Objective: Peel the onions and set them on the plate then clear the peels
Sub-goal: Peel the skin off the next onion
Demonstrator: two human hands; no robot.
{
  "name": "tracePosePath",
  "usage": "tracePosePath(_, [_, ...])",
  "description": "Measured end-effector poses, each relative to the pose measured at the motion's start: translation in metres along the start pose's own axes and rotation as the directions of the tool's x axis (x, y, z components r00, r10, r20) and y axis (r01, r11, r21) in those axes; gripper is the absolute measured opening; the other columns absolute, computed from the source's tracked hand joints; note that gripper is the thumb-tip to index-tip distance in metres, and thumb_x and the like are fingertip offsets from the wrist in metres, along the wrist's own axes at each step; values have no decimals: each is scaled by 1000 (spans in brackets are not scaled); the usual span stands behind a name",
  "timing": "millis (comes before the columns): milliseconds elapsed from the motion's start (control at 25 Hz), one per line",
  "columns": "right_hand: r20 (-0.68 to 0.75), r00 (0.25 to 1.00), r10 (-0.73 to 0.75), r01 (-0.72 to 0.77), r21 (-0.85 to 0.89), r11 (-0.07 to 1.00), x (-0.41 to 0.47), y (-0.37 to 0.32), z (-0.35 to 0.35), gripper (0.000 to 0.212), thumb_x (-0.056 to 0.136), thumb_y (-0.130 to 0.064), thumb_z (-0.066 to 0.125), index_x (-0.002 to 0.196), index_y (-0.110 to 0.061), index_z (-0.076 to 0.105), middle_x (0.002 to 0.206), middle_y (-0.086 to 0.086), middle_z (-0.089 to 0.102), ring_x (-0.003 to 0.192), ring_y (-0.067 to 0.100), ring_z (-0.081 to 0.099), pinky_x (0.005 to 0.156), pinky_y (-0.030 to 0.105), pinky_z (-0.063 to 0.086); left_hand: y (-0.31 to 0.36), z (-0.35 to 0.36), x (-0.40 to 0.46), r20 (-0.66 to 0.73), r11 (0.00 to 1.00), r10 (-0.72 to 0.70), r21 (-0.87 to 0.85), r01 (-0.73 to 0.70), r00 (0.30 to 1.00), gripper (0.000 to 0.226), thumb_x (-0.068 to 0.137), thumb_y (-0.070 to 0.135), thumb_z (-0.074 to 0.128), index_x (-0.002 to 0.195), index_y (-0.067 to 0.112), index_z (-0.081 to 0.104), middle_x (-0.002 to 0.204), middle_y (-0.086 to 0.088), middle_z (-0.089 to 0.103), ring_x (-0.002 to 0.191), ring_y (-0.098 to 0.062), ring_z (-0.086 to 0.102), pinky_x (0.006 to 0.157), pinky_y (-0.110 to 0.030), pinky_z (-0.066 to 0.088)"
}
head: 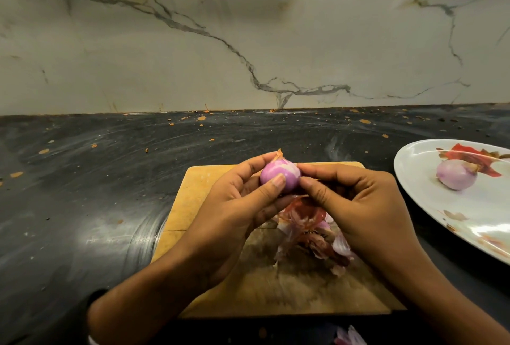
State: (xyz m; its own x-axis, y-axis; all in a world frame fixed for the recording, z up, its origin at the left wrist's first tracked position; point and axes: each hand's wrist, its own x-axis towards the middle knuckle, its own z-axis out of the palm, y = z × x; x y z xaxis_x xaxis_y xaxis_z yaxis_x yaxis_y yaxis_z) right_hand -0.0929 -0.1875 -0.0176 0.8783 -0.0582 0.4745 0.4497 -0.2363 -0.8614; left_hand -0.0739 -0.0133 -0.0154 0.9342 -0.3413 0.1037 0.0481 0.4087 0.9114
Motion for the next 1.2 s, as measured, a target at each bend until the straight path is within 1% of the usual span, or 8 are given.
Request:
tracePosePath(80, [-14,999,-49,48,-54,997,-1,2,0,21,84,-7,75,102,-19,79,93,-14,78,91,-1,72,78,16,57,-1,-1,-1,-6,1000,-6,11,6,1000,49,83,10,63,132,8,56,118,-13,71,109,-25,69,86,-28,58])
tracePosePath(200, [-33,995,-94,91,-92,992,-1,5,0,22,86,-5,75,103,-18,79,94,-11,78,92,3,73,80,23,59,-1,-2,0,-3,1000,-25,5,25,1000,49,83,14,64,131,10,57,118,-14,71,107,-25,70,86,-29,59])
tracePosePath(440, [-69,995,-78,72,-91,993,0,6,-2,19,89,-7,71,98,-22,79,86,-10,78,81,14,75,73,39,63,0,1,-3,48,999,-12,53,9,999,48,84,13,63,131,13,57,115,-13,72,102,-25,71,83,-27,59])
tracePosePath(640, [-11,1000,21,-21,12,1000,-1,4,0,17,87,-22,72,102,-19,77,84,-4,79,78,16,76,71,36,63,1,-1,-3,61,992,48,117,-55,997,52,79,6,66,130,12,57,117,-11,72,108,-26,69,90,-31,58])
tracePosePath(760, [27,997,67,-68,53,996,-1,2,-1,23,82,-23,73,104,-17,76,84,-1,79,77,16,77,69,32,63,2,0,-4,56,968,108,222,-118,993,52,75,2,70,125,13,61,116,-3,73,108,-22,70,85,-27,58])
tracePosePath(920, [44,994,105,-109,102,989,0,5,-3,23,83,-20,72,105,-14,76,87,0,79,78,17,77,67,28,62,2,2,-4,75,958,120,252,-135,990,53,69,-2,70,119,14,63,110,5,75,102,-17,72,80,-21,57])
tracePosePath(1080, [32,995,96,-99,135,986,0,3,-3,20,82,-17,73,101,-12,77,86,2,79,77,20,77,66,32,63,1,1,-4,86,958,109,257,-127,990,57,70,-3,70,123,14,60,118,1,72,107,-18,70,81,-23,58])
tracePosePath(1200, [37,995,90,-94,131,987,2,3,-4,20,82,-17,73,100,-11,78,88,2,79,78,20,77,67,34,63,1,-2,-4,85,959,102,255,-121,991,56,71,-3,71,123,13,60,116,-2,73,107,-20,70,83,-24,58])
